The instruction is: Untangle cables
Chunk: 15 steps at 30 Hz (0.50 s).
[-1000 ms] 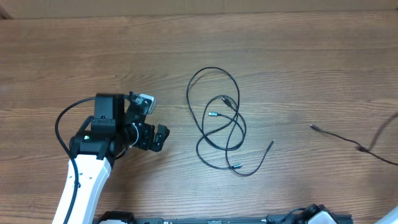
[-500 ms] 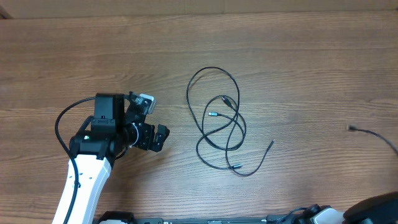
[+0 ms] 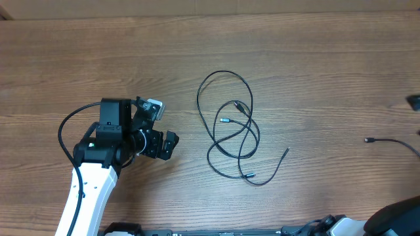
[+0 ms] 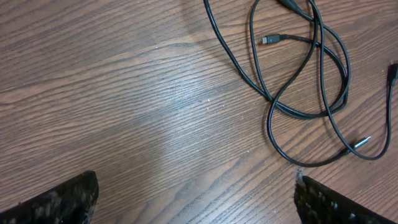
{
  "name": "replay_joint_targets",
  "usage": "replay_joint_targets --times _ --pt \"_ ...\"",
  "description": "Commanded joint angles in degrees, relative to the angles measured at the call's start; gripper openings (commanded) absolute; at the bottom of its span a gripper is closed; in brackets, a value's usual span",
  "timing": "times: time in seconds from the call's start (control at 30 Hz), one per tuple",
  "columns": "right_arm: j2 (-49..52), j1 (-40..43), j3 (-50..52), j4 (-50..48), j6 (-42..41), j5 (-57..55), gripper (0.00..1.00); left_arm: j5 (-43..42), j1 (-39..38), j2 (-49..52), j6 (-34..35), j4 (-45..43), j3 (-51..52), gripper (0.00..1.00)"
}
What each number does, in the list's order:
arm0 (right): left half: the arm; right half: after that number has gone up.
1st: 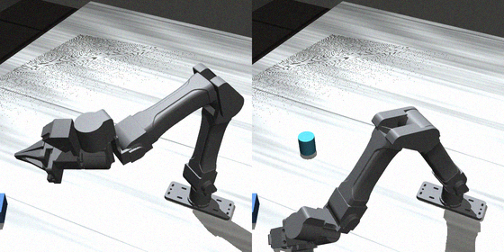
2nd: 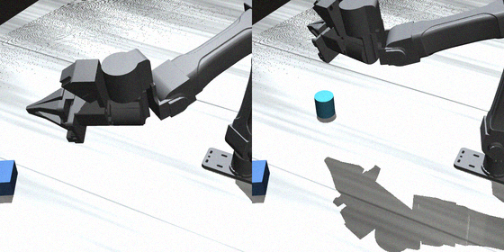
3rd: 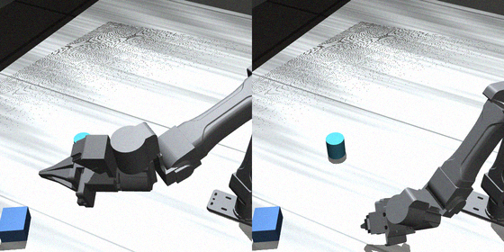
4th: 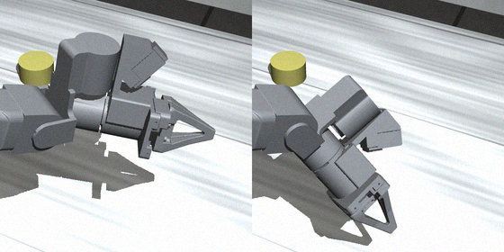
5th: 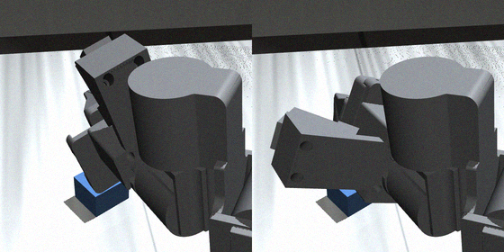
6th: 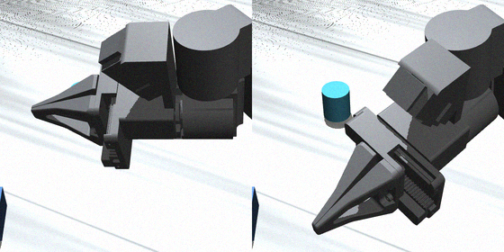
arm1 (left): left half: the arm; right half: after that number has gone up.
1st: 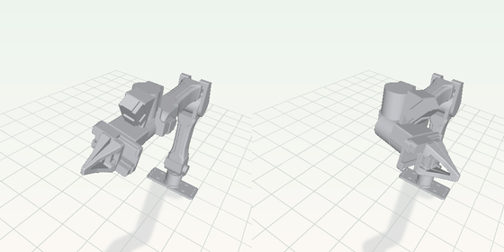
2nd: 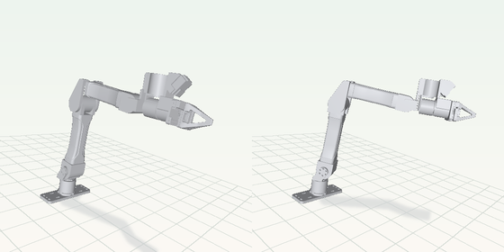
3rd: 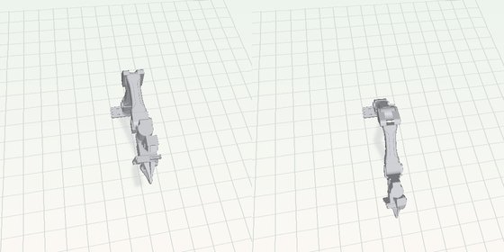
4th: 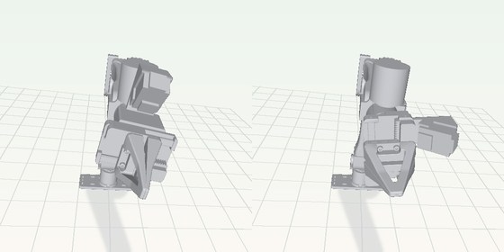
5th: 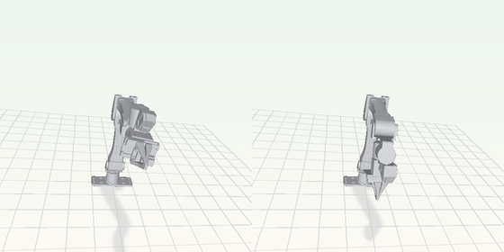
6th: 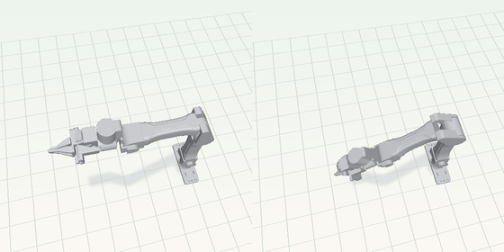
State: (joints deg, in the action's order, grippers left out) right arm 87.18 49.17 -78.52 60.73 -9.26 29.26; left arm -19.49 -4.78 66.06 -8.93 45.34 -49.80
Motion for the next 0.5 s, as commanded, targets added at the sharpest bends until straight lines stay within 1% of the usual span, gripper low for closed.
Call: replay_joint_targets --times 0.0,0.03,0.1,0.17,0.23,0.27,0.33,0.43,0.47 --pt "-0.31 -9.2 -0.52 -0.35 3.72 5.22 1.0 0.04 0.11 -0.15 0.83 -0.15 -0.63 1.0" --pt "-0.31 -15.61 -0.5 -0.44 3.32 5.57 1.0 0.04 0.11 -0.15 0.83 -0.15 -0.63 1.0" --pt "-0.31 -20.59 -0.37 -0.68 3.3 5.57 1.0 0.04 0.11 -0.15 0.83 -0.15 -0.63 1.0" --pt "-0.26 -28.09 0.39 -3.5 1.2 5.55 1.0 0.04 0.11 -0.15 0.83 -0.15 -0.63 1.0" --pt "-0.24 -33.4 1.6 -7.85 -3.06 5.51 1.0 0.04 0.11 -0.15 0.83 -0.15 -0.63 1.0" --pt "-0.04 -37.55 2.45 -11.8 -6.21 5.35 1.0 0.04 0.11 -0.15 0.83 -0.15 -0.63 1.0" --pt "1.05 -42.64 2.71 -15.98 -9.42 5.33 1.0 0.04 0.11 -0.15 0.83 -0.15 -0.63 0.99" --pt "5.29 -51.32 2.71 -23.39 -15.5 5.35 1.0 0.04 0.11 -0.15 0.83 -0.15 -0.63 1.0" --pt "8.02 -54.93 2.71 -26.71 -18.86 5.35 1.0 0.04 0.11 -0.15 0.83 -0.15 -0.63 0.99"
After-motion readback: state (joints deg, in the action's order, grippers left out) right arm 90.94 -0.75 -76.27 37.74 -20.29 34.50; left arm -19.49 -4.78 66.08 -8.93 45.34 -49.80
